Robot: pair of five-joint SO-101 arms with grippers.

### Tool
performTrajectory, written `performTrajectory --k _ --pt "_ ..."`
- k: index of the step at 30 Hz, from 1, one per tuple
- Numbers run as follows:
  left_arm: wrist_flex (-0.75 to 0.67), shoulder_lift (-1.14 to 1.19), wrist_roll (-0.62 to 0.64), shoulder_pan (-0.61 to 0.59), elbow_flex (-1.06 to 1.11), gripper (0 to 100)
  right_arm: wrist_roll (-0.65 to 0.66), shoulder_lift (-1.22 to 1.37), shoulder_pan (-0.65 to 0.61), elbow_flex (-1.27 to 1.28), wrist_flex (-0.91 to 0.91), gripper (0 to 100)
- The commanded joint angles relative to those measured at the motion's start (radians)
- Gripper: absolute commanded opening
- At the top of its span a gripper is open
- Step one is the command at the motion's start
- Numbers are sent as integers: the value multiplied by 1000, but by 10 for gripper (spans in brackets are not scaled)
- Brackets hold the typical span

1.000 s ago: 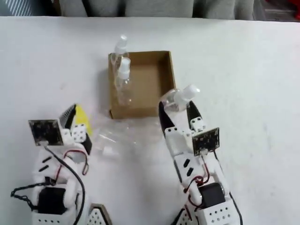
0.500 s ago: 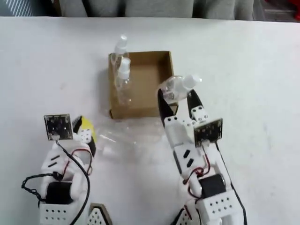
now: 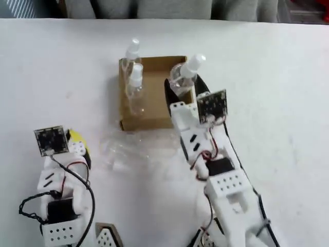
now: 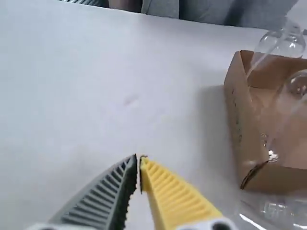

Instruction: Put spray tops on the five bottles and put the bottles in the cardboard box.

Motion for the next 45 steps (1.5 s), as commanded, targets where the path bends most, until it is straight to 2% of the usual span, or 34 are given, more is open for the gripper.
performTrajectory --k 1,11,28,45 --pt "3 -10 -49 -10 -2 24 5 136 13 -106 -107 15" --pt "2 -10 -55 -10 -2 24 5 529 13 -334 -220 15" --pt "-3 -10 -55 -10 -2 24 12 1026 62 -697 -248 15" --pt "-3 -8 -55 -10 -2 24 14 1196 94 -842 -248 15"
